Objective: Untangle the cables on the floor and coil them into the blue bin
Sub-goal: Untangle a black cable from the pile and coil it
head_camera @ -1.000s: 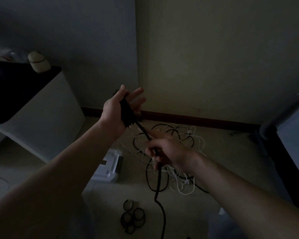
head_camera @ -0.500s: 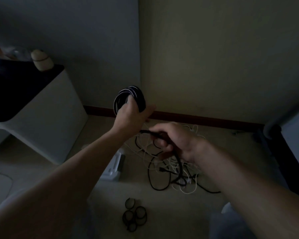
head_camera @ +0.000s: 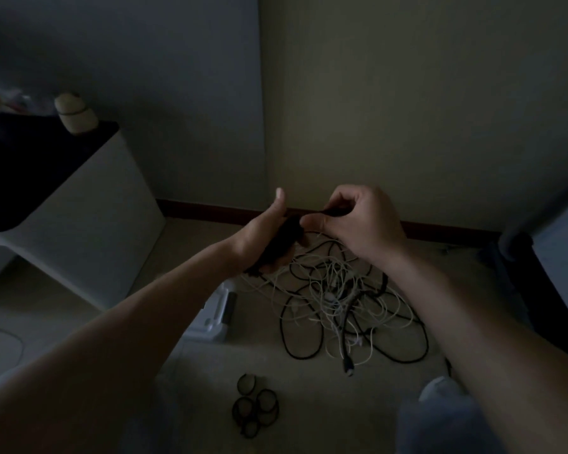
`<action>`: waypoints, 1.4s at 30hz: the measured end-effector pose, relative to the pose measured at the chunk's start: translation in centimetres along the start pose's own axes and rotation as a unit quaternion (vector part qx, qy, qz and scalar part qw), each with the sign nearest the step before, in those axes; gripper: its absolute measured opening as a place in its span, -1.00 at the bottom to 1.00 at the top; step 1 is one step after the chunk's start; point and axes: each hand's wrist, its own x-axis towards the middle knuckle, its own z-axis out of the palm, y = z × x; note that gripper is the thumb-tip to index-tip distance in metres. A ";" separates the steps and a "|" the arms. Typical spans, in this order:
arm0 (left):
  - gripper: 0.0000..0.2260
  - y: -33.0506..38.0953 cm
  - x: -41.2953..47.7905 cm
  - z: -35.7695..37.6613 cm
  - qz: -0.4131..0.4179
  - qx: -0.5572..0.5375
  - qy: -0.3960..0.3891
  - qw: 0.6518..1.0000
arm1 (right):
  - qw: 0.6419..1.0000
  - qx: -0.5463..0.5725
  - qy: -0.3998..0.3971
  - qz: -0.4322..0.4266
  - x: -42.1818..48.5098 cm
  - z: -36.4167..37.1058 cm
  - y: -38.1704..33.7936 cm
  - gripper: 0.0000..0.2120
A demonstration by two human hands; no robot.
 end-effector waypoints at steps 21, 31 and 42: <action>-0.71 0.8 -0.3 -1.6 0.100 -0.392 -0.157 0.901 | 0.940 0.282 -0.085 0.169 -1.2 4.0 3.0 -0.79; -0.93 1.1 -0.6 -1.8 0.139 -0.449 0.072 0.880 | 0.944 0.195 -0.215 0.157 -2.5 5.6 2.1 -0.59; -0.81 1.1 -0.1 -1.6 0.120 -0.458 0.206 0.856 | 0.920 0.158 -0.306 0.188 -2.8 5.1 1.1 -0.43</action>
